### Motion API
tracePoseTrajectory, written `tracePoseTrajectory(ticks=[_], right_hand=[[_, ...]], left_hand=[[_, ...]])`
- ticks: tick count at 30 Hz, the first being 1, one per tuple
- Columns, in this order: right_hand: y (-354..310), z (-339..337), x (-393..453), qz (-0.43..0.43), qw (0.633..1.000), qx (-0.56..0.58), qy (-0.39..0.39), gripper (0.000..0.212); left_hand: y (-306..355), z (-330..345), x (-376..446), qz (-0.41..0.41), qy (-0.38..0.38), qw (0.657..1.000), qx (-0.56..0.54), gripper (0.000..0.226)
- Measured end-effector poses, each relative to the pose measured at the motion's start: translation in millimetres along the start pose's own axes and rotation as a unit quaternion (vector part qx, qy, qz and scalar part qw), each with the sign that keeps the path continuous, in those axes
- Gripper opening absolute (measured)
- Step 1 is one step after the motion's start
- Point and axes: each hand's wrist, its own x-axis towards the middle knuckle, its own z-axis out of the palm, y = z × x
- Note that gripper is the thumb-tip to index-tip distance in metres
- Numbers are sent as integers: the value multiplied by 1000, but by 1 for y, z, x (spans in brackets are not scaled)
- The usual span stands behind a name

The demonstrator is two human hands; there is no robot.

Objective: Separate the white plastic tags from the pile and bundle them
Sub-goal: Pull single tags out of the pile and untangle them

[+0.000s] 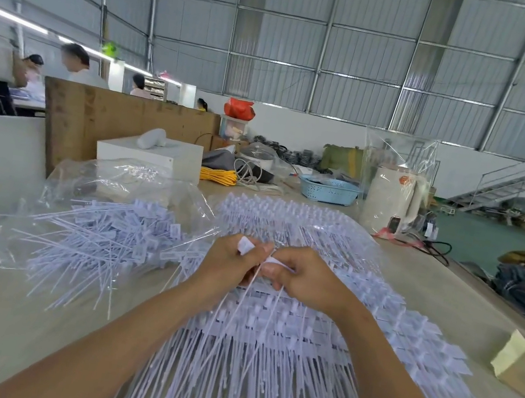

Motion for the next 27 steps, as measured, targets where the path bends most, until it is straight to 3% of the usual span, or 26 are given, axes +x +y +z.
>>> tracePoseTrajectory(ticks=[5, 8, 10, 12, 15, 17, 18, 19, 22, 24, 27], right_hand=[[1, 3, 0, -7, 998, -56, 13, 15], [-1, 1, -1, -9, 986, -163, 7, 13], [-6, -2, -1, -24, 998, -55, -2, 13], [-10, -6, -2, -38, 996, 69, -30, 27], [-7, -15, -7, -37, 976, 194, -87, 29], [1, -28, -12, -38, 960, 265, -77, 22], [7, -36, -14, -37, 950, 304, -53, 26], [12, -43, -15, -36, 939, 340, -22, 32], [23, -50, -16, -48, 912, 403, 64, 32], [21, -45, -14, -40, 908, 407, 84, 18], [13, -32, -9, -22, 919, 387, 73, 15]], left_hand=[[3, 1, -1, 53, 29, 993, 99, 33], [8, -5, -2, -32, -20, 998, 58, 30], [15, -12, -2, -128, -107, 985, -47, 15], [18, -16, -1, -174, -193, 958, -122, 9], [19, -24, -3, -173, -335, 905, -197, 16], [23, -33, -3, -134, -435, 850, -266, 16], [25, -36, -2, -122, -445, 837, -294, 17], [26, -36, 0, -126, -418, 843, -314, 20], [22, -26, 4, -155, -239, 910, -302, 25], [17, -18, 4, -146, -149, 942, -264, 16], [15, -14, 0, -134, -78, 959, -238, 9]])
